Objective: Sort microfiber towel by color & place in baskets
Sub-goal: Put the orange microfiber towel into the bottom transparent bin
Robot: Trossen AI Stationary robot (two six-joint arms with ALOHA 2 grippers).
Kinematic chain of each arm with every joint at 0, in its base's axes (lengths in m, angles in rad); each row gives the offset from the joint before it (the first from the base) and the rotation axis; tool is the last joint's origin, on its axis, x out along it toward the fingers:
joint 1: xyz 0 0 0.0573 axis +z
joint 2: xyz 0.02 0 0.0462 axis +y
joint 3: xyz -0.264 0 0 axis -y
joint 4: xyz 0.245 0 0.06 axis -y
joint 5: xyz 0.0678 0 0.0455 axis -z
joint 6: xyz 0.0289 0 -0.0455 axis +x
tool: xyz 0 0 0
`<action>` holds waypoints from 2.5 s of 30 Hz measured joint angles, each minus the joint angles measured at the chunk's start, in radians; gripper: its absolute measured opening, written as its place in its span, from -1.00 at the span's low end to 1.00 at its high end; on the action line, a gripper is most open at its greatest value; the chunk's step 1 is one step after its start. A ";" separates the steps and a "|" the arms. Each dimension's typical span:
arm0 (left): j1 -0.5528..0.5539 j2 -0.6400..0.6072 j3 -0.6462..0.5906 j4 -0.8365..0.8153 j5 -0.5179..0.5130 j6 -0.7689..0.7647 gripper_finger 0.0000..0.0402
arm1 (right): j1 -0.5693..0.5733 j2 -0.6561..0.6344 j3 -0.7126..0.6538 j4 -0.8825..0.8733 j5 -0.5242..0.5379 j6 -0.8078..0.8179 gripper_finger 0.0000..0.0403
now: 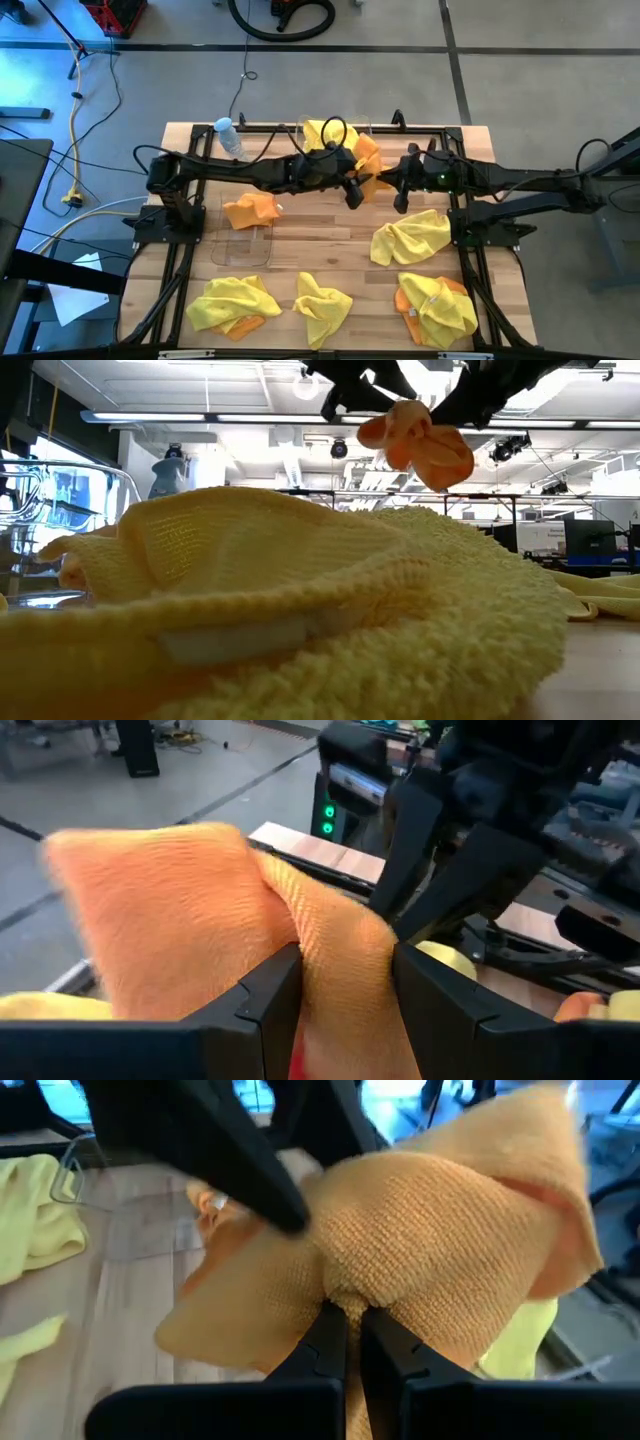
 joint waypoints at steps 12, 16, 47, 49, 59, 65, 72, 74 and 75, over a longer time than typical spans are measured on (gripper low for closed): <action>0.000 0.035 0.000 0.035 -0.002 -0.131 -0.42 | 0.021 0.002 0.000 0.029 0.037 -0.070 -1.00; 0.001 0.034 0.000 0.034 0.016 -0.131 -0.86 | 0.020 0.002 0.000 0.023 0.019 -0.070 -0.99; -0.278 -0.355 0.000 -1.004 -0.191 -0.782 -1.00 | -0.022 0.001 0.000 -0.515 0.156 0.479 -0.25; -0.314 -0.357 0.000 -1.091 -0.182 -0.877 -1.00 | -0.022 0.002 0.000 -0.532 0.157 0.523 -0.25; -0.384 -0.321 -0.001 -1.276 -0.082 -1.058 -1.00 | -0.021 0.002 0.000 -0.533 0.156 0.534 -0.25; -0.383 -0.321 -0.001 -1.279 -0.020 -0.983 -1.00 | -0.021 0.002 -0.001 -0.442 0.095 0.505 -0.25; -0.380 -0.322 -0.100 -1.310 0.051 -0.989 -1.00 | -0.021 0.002 -0.001 -0.349 -0.121 0.499 -0.25; -0.371 -0.320 -0.148 -1.318 0.080 -1.014 -1.00 | -0.021 0.002 -0.001 -0.359 -0.108 0.503 -0.25; -0.364 -0.321 -0.171 -1.318 0.107 -1.021 -1.00 | -0.021 0.002 -0.001 -0.361 -0.099 0.502 -0.25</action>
